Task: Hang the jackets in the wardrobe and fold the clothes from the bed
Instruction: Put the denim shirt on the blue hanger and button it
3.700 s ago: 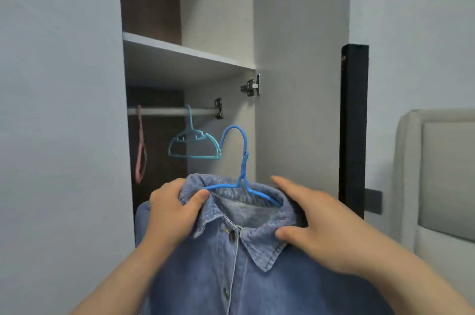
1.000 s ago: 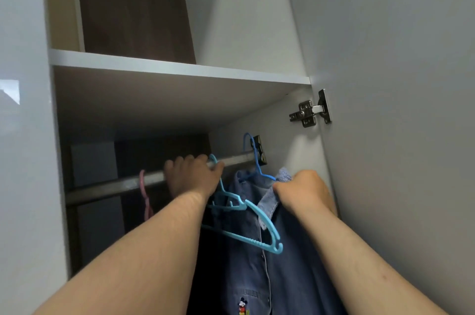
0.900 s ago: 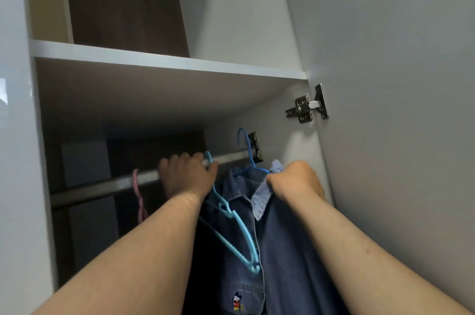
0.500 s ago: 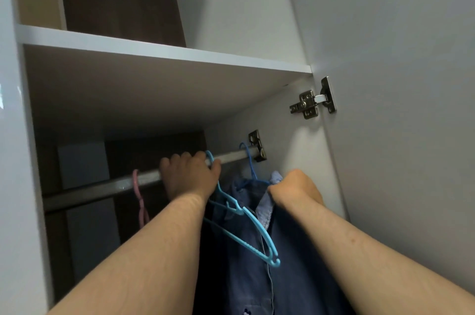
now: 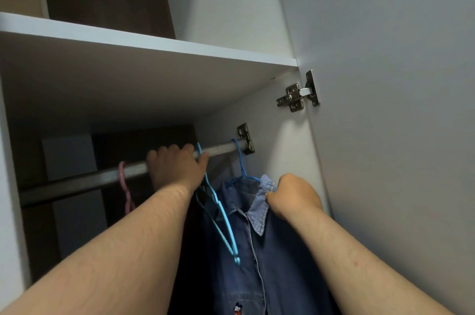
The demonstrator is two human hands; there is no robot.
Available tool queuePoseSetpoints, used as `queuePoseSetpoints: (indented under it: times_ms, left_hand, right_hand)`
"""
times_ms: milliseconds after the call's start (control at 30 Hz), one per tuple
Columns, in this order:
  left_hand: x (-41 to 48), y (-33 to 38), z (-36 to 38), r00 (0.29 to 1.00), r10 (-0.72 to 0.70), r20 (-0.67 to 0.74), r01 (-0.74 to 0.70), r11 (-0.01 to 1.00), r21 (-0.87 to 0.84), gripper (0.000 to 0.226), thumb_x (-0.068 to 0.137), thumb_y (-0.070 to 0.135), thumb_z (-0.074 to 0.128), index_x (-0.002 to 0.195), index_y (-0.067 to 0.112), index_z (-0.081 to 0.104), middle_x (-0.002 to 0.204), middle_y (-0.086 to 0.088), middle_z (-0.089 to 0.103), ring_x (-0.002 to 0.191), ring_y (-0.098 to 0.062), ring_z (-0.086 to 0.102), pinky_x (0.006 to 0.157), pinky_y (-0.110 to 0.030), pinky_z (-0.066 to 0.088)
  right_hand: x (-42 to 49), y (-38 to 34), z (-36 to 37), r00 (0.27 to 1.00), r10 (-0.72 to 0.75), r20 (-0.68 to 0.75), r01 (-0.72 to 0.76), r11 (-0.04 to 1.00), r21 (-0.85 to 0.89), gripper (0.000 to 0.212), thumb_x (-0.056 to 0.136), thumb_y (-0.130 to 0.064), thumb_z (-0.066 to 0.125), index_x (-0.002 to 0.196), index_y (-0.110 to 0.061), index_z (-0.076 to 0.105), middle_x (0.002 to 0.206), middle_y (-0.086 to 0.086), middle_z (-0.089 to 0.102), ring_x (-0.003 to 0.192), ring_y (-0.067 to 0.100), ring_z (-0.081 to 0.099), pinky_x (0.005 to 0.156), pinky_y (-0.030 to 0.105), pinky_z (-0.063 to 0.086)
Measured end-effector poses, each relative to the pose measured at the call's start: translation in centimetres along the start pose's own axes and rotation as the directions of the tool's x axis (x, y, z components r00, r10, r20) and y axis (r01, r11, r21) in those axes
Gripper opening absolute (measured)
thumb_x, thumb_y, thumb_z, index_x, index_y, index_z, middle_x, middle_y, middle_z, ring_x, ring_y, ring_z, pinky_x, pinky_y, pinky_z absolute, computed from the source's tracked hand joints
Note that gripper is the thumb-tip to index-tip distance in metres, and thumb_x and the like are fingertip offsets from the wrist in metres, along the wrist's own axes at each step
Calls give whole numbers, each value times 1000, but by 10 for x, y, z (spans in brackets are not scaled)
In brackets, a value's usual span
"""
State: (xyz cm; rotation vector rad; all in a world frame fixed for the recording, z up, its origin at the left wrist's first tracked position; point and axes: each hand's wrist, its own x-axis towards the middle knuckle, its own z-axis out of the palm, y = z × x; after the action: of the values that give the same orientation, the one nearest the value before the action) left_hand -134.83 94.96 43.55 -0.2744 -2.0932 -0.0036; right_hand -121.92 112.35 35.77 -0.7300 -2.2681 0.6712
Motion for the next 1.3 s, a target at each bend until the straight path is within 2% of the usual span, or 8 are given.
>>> queuePoseSetpoints:
  times_ms: [267,467,667,800,900,967,1100,1300]
  left_hand:
    - [-1,3,-11,989,-2,145,-1,1000,23,57,91,68,23,127,35,53,124,-4,59,114,-26,51,93,-40,31]
    - [-14,-1,-35,972,-49,229,71,994,-89,73,94,64,25,154,22,22,159,-13,24,146,-29,19,119,-41,10]
    - [-81,16,-80,957,-33,288,116,954,-275,64,96,58,29,145,17,38,152,-8,35,142,-28,26,114,-43,27]
    - [-128,31,-134,928,52,369,202,762,-615,55,98,49,35,145,20,39,152,-1,37,142,-21,29,110,-37,30]
    - [-167,19,-181,950,91,298,163,669,-725,23,96,46,44,116,41,55,109,30,50,126,-10,46,85,-13,36]
    - [-192,0,-214,961,75,265,150,664,-732,11,96,46,47,105,50,52,94,37,42,113,-2,50,75,-4,34]
    - [-239,-49,-260,978,15,206,130,732,-669,57,94,50,50,147,38,35,146,24,38,138,-4,35,109,-24,31]
    - [-307,-116,-299,974,-95,203,175,889,-423,64,89,59,48,147,47,24,155,29,17,144,3,19,116,-24,21]
  right_hand:
    - [-61,8,-18,996,-48,-81,50,998,25,24,90,-29,45,105,-15,58,117,8,59,113,30,54,90,33,42]
    - [-120,5,-49,992,-121,-23,123,987,101,36,94,-37,45,127,-25,51,125,1,51,123,24,46,101,33,35]
    - [-157,13,-80,988,-151,4,149,979,136,37,93,-39,49,128,-29,50,130,-3,48,125,20,48,102,32,37]
    - [-181,12,-98,972,-221,-82,233,951,202,45,97,-38,44,141,-34,41,139,-12,47,123,14,51,99,27,40]
    - [-196,11,-110,953,-269,-141,297,923,246,33,99,-39,42,128,-31,52,136,-14,51,119,10,53,97,25,41]
    - [-207,12,-114,935,-324,-143,352,898,264,30,96,-39,47,124,-30,54,130,-15,54,118,9,52,98,26,41]
    - [-234,11,-117,871,-476,-119,489,817,306,39,92,-43,53,130,-33,50,131,-22,52,118,3,48,109,32,38]
    - [-271,2,-109,750,-661,-27,635,708,308,61,97,-43,49,153,-37,24,157,-24,22,145,-4,14,114,21,8]
